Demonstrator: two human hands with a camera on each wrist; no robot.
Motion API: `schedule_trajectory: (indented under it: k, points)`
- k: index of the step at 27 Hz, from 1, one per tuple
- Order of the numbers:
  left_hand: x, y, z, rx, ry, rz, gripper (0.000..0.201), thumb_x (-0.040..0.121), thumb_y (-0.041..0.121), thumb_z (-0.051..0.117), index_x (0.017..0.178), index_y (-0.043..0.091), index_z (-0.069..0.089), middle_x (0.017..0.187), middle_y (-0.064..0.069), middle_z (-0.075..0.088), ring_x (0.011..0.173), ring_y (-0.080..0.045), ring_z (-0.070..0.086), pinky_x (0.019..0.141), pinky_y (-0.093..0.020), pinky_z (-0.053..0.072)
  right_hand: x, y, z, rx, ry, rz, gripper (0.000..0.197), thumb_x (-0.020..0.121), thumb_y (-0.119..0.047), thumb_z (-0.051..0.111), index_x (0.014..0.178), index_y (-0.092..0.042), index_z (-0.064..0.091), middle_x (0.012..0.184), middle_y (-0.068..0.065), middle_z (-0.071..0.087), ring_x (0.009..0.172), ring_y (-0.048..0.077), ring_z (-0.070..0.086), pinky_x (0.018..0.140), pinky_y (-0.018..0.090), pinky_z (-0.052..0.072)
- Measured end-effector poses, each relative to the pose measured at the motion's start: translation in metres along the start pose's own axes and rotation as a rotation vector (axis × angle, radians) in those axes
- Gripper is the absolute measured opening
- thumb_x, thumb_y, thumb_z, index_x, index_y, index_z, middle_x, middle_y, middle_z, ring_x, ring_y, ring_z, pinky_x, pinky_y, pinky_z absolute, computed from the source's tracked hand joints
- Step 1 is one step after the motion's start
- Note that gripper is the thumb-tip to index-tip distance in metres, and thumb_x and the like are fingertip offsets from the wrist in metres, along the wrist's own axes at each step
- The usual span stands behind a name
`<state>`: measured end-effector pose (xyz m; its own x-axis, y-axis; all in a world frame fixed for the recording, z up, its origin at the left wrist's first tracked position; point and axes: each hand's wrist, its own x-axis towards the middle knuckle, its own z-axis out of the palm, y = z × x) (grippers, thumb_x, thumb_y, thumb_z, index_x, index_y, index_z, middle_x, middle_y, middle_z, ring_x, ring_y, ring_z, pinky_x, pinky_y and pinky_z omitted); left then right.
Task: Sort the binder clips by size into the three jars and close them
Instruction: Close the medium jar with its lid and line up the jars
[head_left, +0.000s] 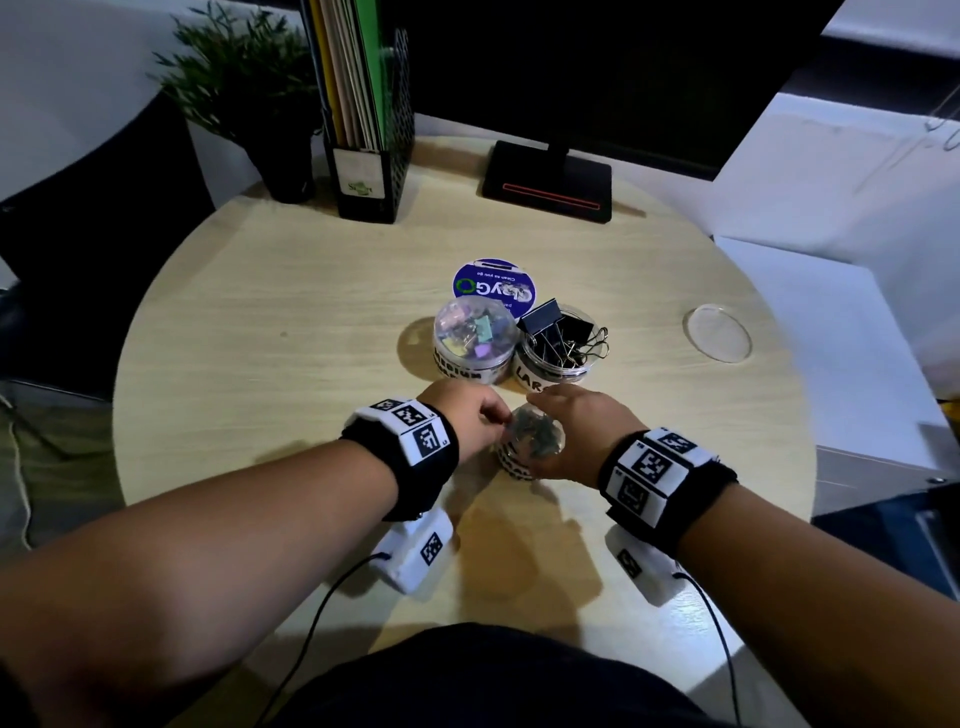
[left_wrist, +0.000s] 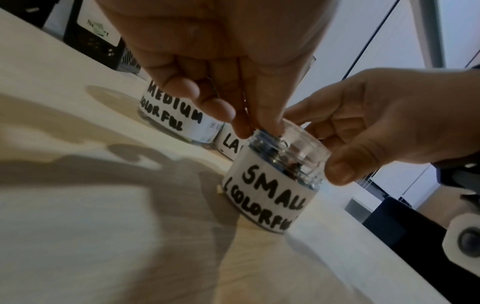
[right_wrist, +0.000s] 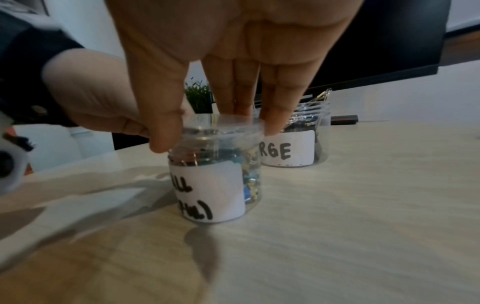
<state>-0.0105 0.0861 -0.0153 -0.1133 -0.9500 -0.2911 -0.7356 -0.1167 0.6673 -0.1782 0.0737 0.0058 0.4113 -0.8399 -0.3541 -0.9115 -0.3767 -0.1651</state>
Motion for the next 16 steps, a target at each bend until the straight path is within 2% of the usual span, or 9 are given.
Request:
schedule_trajectory:
  k: [5, 8, 10, 12, 14, 16]
  points:
    - [0.009, -0.003, 0.006, -0.197, 0.006, -0.065, 0.019, 0.074, 0.007, 0.076, 0.092, 0.012, 0.072, 0.091, -0.003, 0.072, 0.078, -0.010, 0.060, 0.075, -0.017, 0.046, 0.002, -0.002, -0.003, -0.023, -0.031, -0.021, 0.074, 0.076, -0.046, 0.066, 0.141, -0.025, 0.035, 0.144, -0.004, 0.039, 0.125, 0.017, 0.046, 0.099, 0.029, 0.043]
    - [0.014, -0.007, 0.007, -0.174, -0.021, -0.062, 0.020, 0.075, 0.001, 0.072, 0.093, 0.009, 0.073, 0.084, -0.003, 0.069, 0.074, -0.009, 0.058, 0.060, 0.000, 0.040, 0.006, -0.005, 0.000, -0.059, -0.056, -0.080, 0.075, 0.077, -0.041, 0.067, 0.142, -0.023, 0.034, 0.145, -0.002, 0.038, 0.127, 0.021, 0.043, 0.101, 0.032, 0.042]
    - [0.014, -0.009, 0.010, -0.153, -0.009, -0.062, 0.020, 0.075, -0.001, 0.069, 0.093, 0.008, 0.073, 0.087, -0.007, 0.071, 0.074, -0.009, 0.057, 0.056, 0.002, 0.036, 0.005, -0.005, 0.004, -0.072, -0.063, -0.101, 0.077, 0.077, -0.039, 0.068, 0.143, -0.023, 0.032, 0.146, -0.001, 0.036, 0.128, 0.022, 0.041, 0.103, 0.031, 0.040]
    - [0.013, -0.009, 0.011, -0.185, -0.024, -0.090, 0.026, 0.075, -0.004, 0.068, 0.098, 0.006, 0.071, 0.088, -0.008, 0.069, 0.077, -0.012, 0.058, 0.064, -0.007, 0.042, 0.002, -0.004, 0.005, -0.043, -0.057, -0.093, 0.077, 0.077, -0.040, 0.068, 0.143, -0.023, 0.032, 0.146, -0.001, 0.036, 0.127, 0.023, 0.042, 0.103, 0.031, 0.040]
    - [0.011, -0.007, 0.011, -0.233, -0.079, -0.123, 0.041, 0.071, -0.003, 0.071, 0.110, 0.008, 0.066, 0.091, -0.004, 0.067, 0.081, -0.013, 0.060, 0.077, -0.019, 0.048, 0.002, -0.003, 0.005, -0.022, -0.055, -0.098, 0.077, 0.076, -0.043, 0.068, 0.142, -0.024, 0.033, 0.143, 0.000, 0.039, 0.124, 0.024, 0.044, 0.102, 0.032, 0.041]
    - [0.007, -0.002, 0.013, -0.187, -0.142, -0.117, 0.061, 0.064, 0.009, 0.079, 0.122, 0.015, 0.059, 0.101, 0.000, 0.066, 0.090, -0.015, 0.062, 0.087, -0.027, 0.050, 0.004, -0.001, 0.006, -0.035, -0.060, -0.124, 0.076, 0.075, -0.046, 0.067, 0.141, -0.025, 0.035, 0.139, 0.001, 0.043, 0.120, 0.026, 0.046, 0.100, 0.033, 0.043]
